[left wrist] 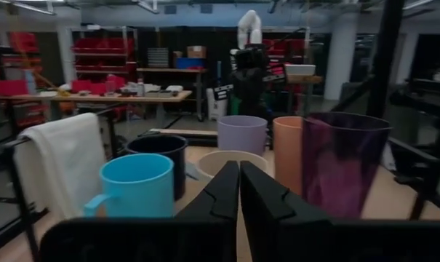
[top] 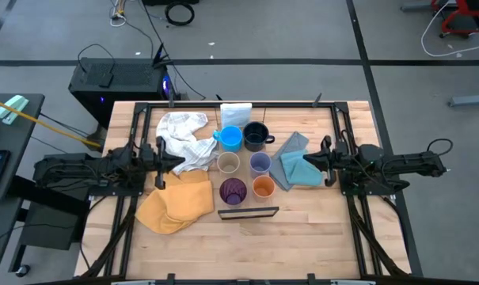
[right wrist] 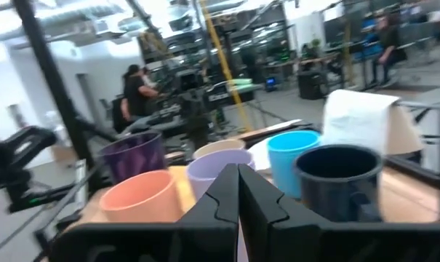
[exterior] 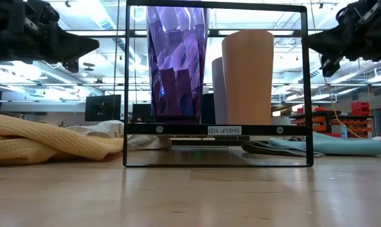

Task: Stack small to large cups/mugs on shelf
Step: Return to Home Position

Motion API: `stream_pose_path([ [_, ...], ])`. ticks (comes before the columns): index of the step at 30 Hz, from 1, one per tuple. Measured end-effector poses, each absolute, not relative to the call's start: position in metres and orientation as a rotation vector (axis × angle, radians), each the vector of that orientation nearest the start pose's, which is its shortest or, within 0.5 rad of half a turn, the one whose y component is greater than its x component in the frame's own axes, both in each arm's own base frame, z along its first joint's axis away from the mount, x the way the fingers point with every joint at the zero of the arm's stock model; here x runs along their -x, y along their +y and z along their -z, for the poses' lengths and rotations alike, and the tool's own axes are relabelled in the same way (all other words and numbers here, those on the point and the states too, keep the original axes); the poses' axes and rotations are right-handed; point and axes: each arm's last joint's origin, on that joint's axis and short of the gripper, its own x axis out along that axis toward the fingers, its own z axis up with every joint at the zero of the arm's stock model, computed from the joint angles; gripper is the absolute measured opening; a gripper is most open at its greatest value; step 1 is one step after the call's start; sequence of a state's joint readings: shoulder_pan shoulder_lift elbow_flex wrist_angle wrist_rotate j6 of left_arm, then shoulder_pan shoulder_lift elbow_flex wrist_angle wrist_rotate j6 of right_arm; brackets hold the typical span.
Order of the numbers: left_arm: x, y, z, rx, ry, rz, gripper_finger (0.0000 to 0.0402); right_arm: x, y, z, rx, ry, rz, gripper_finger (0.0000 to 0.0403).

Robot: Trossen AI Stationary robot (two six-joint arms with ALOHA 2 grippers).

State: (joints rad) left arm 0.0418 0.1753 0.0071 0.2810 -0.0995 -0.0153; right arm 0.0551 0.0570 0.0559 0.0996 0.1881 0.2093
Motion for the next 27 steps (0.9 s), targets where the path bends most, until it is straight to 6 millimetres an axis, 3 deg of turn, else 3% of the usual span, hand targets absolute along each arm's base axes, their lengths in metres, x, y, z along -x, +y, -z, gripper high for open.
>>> stream_pose_path([
  [7, -0.1076, 0.0066, -0.1777, 0.003, -0.104, -0.114, 0.0008, -0.0978, 0.0008, -0.1837, -0.252, -0.068, 0.094, 0.0006],
  [18, -0.1076, 0.0066, -0.1775, 0.042, -0.104, -0.112, 0.0035, -0.0978, 0.0008, -0.1826, -0.274, -0.058, 0.098, 0.0012],
  [27, -0.1076, 0.0066, -0.1775, 0.088, -0.107, -0.111, 0.0024, -0.0978, 0.0008, -0.1823, -0.271, -0.056, 0.098, 0.0016],
])
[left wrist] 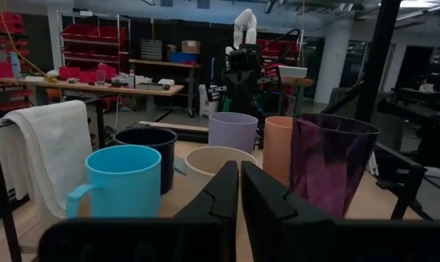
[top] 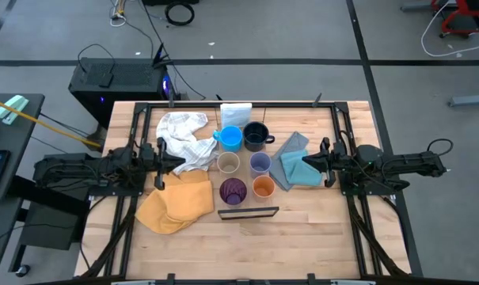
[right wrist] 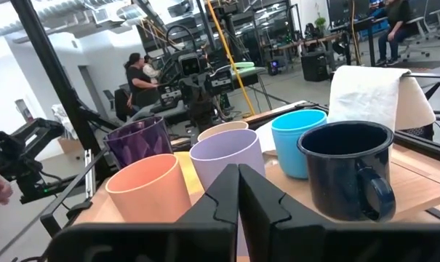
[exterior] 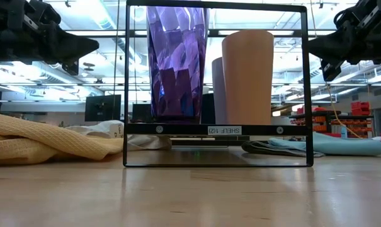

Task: Stack small to large cups/mugs on shelf
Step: Return to Home Position

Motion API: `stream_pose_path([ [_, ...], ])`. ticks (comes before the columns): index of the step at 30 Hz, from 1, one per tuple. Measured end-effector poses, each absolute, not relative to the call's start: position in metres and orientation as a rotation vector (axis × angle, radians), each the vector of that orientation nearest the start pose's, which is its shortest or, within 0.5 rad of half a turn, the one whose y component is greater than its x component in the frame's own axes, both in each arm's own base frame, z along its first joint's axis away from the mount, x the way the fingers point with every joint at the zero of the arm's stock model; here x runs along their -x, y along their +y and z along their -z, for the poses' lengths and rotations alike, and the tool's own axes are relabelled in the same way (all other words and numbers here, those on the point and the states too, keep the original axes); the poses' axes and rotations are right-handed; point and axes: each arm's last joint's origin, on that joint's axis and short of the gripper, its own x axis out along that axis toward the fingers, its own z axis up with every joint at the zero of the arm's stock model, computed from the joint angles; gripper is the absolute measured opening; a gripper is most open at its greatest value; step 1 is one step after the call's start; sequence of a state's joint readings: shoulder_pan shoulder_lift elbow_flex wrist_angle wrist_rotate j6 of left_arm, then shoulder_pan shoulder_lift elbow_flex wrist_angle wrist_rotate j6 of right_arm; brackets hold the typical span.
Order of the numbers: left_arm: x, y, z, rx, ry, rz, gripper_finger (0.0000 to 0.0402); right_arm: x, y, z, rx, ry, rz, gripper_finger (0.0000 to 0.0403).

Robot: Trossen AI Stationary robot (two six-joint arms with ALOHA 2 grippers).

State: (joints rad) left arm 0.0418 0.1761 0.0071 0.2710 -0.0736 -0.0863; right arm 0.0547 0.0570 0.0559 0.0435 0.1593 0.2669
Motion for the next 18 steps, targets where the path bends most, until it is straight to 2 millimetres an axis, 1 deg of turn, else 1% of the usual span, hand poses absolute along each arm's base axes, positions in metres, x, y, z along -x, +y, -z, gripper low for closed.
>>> stream_pose_path([
  [8, -0.1076, 0.0066, -0.1776, 0.088, -0.108, -0.111, 0.0018, -0.0979, 0.0008, -0.1823, -0.271, -0.055, 0.098, 0.0016],
  [18, -0.1076, 0.0066, -0.1776, 0.087, -0.108, -0.111, 0.0034, -0.0979, 0.0008, -0.1823, -0.271, -0.055, 0.098, 0.0016],
])
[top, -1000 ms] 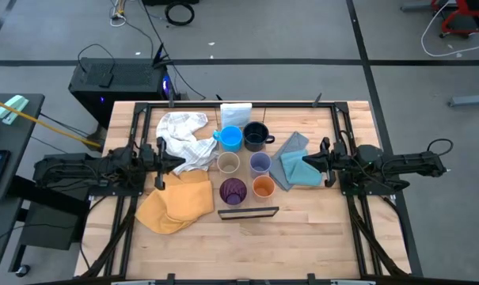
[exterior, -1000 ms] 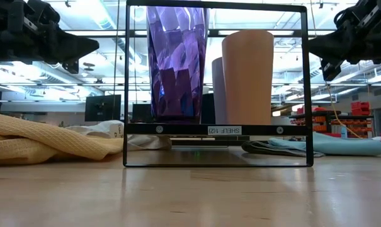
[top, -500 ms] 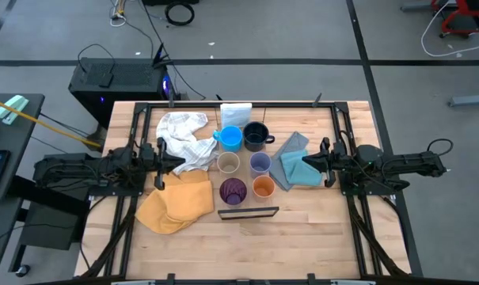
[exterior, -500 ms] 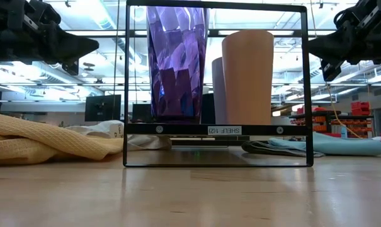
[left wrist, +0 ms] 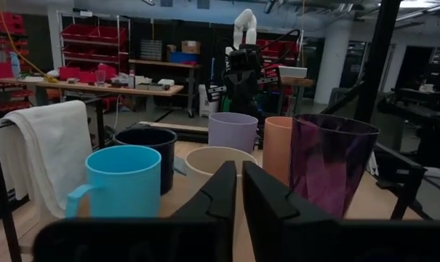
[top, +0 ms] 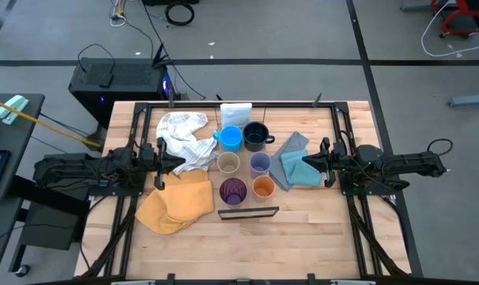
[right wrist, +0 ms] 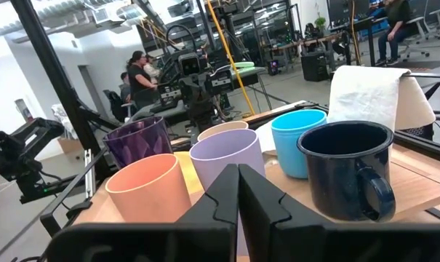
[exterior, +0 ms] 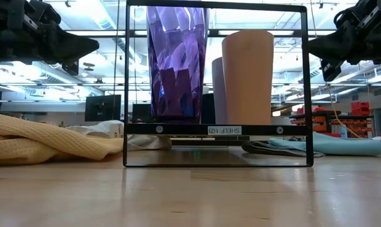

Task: Stack small to large cups/mugs on shelf
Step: Return to Home Position

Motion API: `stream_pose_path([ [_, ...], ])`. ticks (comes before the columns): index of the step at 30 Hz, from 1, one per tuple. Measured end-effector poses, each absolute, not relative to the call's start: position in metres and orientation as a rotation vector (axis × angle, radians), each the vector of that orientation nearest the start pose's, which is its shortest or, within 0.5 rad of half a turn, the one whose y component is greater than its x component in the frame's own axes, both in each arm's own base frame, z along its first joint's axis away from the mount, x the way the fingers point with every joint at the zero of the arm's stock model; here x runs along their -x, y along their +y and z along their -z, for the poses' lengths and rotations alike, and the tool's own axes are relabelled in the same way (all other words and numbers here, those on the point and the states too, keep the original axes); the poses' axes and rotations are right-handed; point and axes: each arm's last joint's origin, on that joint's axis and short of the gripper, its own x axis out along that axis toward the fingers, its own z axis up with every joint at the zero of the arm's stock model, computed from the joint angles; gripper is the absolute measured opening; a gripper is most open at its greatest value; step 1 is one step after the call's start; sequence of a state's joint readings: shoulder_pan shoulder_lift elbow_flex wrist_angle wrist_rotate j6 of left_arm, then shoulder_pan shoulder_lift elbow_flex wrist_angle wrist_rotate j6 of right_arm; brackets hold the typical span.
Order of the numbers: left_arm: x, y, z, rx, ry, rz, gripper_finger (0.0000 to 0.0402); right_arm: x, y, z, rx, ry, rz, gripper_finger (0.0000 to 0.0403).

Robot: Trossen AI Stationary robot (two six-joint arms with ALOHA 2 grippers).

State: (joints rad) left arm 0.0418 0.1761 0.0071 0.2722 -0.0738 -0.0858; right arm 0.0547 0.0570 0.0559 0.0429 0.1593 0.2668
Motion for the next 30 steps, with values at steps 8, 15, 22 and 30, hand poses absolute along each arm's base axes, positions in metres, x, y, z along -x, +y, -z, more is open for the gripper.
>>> stream_pose_path([
  [8, -0.1076, 0.0066, -0.1776, 0.095, -0.109, -0.111, 0.003, -0.0979, 0.0008, -0.1823, -0.271, -0.055, 0.098, 0.0017],
  [15, -0.1076, 0.0066, -0.1776, 0.095, -0.108, -0.111, 0.0024, -0.0979, 0.0008, -0.1823, -0.271, -0.055, 0.098, 0.0016],
  [22, -0.1076, 0.0066, -0.1776, 0.095, -0.109, -0.111, 0.0036, -0.0979, 0.0008, -0.1823, -0.271, -0.055, 0.098, 0.0018],
  [30, -0.1076, 0.0066, -0.1776, 0.095, -0.109, -0.111, 0.0027, -0.0979, 0.0008, -0.1823, -0.271, -0.055, 0.098, 0.0016],
])
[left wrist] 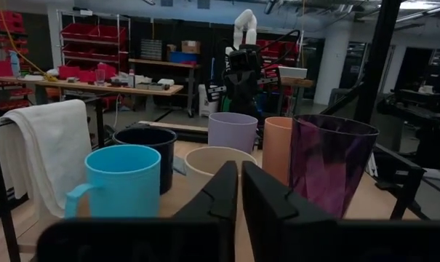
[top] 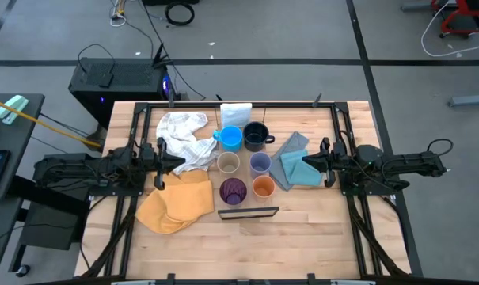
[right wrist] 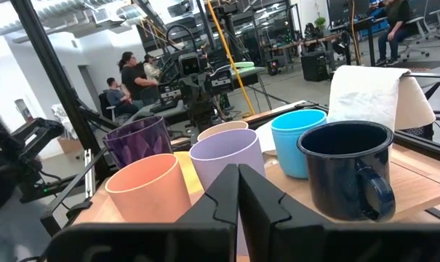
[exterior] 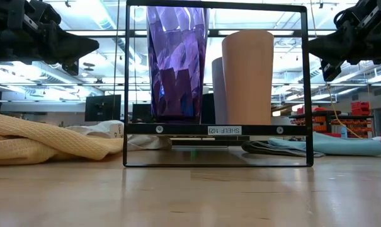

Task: Stack small to large cups/mugs on shelf
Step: Return to Home Position

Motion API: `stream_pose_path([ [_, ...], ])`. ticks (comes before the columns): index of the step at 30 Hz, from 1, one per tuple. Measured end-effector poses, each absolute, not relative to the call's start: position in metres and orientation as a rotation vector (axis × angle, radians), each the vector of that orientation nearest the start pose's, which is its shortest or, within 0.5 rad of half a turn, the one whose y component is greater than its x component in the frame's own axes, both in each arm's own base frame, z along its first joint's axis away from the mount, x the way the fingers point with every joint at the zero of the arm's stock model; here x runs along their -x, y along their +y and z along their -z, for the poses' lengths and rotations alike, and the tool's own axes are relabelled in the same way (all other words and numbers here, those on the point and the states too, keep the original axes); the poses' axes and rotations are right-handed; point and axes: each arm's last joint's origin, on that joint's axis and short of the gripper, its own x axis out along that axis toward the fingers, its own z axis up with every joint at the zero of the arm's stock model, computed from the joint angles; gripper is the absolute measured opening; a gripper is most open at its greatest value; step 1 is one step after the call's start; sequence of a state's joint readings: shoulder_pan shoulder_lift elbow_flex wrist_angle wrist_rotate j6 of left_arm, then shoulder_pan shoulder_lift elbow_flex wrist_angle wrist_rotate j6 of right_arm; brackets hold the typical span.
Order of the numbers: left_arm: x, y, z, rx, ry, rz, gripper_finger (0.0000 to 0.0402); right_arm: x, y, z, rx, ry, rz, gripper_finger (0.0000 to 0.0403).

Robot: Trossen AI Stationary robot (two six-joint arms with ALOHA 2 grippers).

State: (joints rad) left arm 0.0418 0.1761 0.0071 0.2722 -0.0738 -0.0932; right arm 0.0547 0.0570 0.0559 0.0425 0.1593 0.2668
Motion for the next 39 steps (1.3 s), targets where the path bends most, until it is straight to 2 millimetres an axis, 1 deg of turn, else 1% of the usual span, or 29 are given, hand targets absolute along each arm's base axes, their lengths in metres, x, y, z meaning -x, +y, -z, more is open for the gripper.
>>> stream_pose_path([
  [7, -0.1076, 0.0066, -0.1776, 0.095, -0.109, -0.111, 0.0021, -0.0979, 0.0008, -0.1823, -0.271, -0.055, 0.098, 0.0015],
  [18, -0.1076, 0.0066, -0.1775, 0.095, -0.108, -0.111, 0.0036, -0.0979, 0.0007, -0.1822, -0.271, -0.055, 0.099, 0.0016],
  [30, -0.1076, 0.0066, -0.1776, 0.095, -0.108, -0.111, 0.0021, -0.0979, 0.0007, -0.1822, -0.271, -0.055, 0.099, 0.0016],
  [39, -0.1076, 0.0066, -0.1775, 0.094, -0.108, -0.111, 0.0034, -0.0979, 0.0007, -0.1822, -0.271, -0.055, 0.099, 0.0016],
])
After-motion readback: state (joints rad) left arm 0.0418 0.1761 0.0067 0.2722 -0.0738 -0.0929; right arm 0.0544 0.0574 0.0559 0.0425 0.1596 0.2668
